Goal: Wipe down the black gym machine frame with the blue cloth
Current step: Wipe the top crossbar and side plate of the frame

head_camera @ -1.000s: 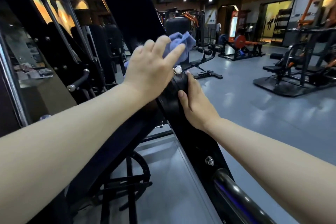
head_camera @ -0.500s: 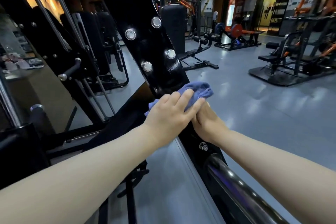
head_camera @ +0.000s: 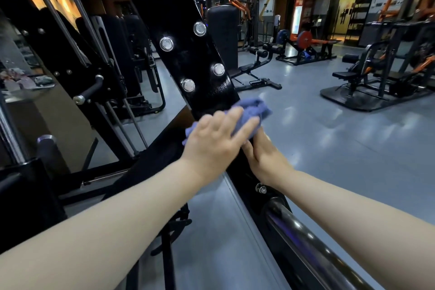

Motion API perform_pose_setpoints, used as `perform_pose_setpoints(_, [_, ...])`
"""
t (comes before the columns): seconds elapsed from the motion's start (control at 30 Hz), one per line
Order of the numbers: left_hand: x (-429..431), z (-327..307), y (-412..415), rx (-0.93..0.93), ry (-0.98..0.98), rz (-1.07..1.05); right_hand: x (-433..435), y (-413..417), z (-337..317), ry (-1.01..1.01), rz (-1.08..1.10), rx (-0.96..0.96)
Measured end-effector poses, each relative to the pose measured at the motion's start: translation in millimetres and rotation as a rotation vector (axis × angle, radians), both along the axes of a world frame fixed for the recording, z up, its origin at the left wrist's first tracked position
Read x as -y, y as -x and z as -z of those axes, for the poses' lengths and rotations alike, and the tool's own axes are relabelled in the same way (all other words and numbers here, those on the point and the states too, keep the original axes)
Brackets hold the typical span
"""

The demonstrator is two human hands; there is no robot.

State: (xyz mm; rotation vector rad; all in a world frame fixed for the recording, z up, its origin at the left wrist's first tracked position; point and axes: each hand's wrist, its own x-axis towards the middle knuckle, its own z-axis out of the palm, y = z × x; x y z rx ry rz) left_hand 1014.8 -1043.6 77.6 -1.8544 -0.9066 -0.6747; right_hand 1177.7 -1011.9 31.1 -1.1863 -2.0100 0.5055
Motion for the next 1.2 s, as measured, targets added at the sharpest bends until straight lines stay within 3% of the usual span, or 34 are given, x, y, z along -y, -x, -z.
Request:
perform_pose_setpoints(0.1, [2.9, -4.4, 0.6, -0.057, 0.132, 0.066, 1.7, 3.8, -3.4, 0.011, 0.024, -0.026])
perform_pose_setpoints(0.17, [-1.6, -26.4, 5.3, -0.088, 0.082, 0.026, 4.5, 8.5, -5.6, 0.015, 0.058, -0.099])
perform_pose_setpoints(0.33, [-13.4, -59.9, 15.6, 0.243, -0.095, -0.120, 25.6, 52.9, -4.4, -0.022, 0.390, -0.164])
perform_pose_setpoints(0.43, [-3.3, -27.2, 5.5, 0.125, -0.046, -0.043, 28.8, 64.2, 3.2, 0.007, 0.393, -0.107])
perform_pose_setpoints(0.57, [10.5, -0.4, 0.5, -0.002, 0.118, 0.088, 23.4, 55.2, 12.1, -0.099, 0.390, 0.077])
perform_pose_setpoints(0.73, [-10.0, -64.7, 24.4, -0.111, 0.001, 0.061, 31.1, 57.4, 0.9, -0.004, 0.382, -0.046])
perform_pose_setpoints(0.83, [-15.1, -100.3, 36.7, 0.107, -0.085, 0.026, 29.2, 61.4, -12.2, -0.052, 0.360, -0.055])
perform_pose_setpoints(0.93, [-10.4, -94.9, 32.1, 0.396, -0.058, 0.048, 22.4, 68.7, -29.3, -0.092, 0.347, -0.064])
perform_pose_setpoints(1.07, [-12.4, -93.2, 29.4, 0.136, 0.060, 0.120, 9.9, 77.0, -57.4, -0.129, 0.264, -0.073])
perform_pose_setpoints(1.2, [-22.1, -154.4, 50.1, 0.339, 0.067, 0.125, -1.5, 85.1, -88.9, -0.185, 0.236, -0.075])
